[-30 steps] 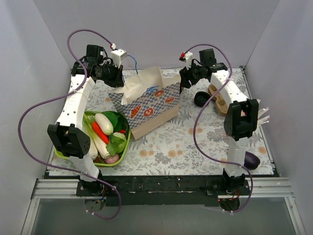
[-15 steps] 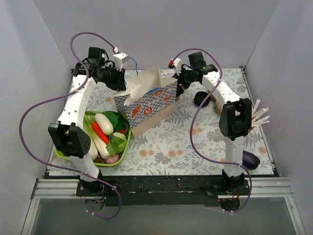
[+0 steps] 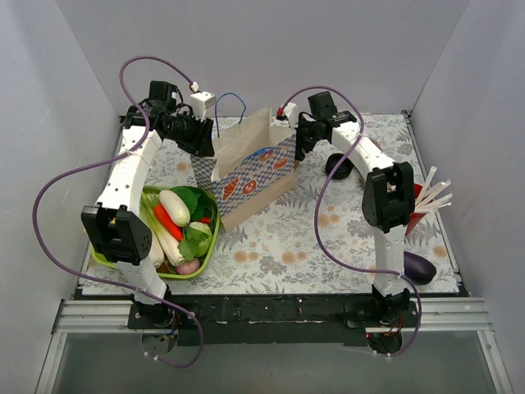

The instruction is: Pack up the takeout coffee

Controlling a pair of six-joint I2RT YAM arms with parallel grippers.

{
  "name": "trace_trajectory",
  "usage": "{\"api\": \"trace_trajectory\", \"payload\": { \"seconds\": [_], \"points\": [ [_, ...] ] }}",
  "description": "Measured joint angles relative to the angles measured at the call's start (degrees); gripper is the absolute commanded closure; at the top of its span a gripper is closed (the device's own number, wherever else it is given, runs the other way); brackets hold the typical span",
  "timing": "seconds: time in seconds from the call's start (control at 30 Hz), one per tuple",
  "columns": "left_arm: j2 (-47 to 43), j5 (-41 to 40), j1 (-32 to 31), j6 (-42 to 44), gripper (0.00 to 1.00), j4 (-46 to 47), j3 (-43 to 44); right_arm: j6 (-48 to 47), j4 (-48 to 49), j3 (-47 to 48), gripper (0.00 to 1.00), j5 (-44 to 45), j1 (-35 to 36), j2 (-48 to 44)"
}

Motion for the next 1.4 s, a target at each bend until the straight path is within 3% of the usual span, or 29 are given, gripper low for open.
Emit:
{"api": "trace_trajectory", "payload": {
  "seconds": [0.7,0.83,1.1,1.4],
  "points": [
    [0.0,0.1,0.0,-0.4,0.6,0.0,-0.9,-1.0,5.6,-2.3,0.28,2.5,0.9,-0.3],
    [0.0,0.1,0.0,-0.4,0.6,0.0,-0.9,-1.1,5.2,-2.3,0.41,3.0,1.2,-0.3],
    [0.0,0.5,0.0,-0.4,0.6,0.6,-1.5,-1.5,4.5,-2.2,0.51,3.4,1.3,-0.2],
    [0.0,1.7,0.0,-0.5,0.61,2.0,-4.3,-2.3,2.7,-2.2,0.81,3.4,1.3,-0.6]
  ]
}}
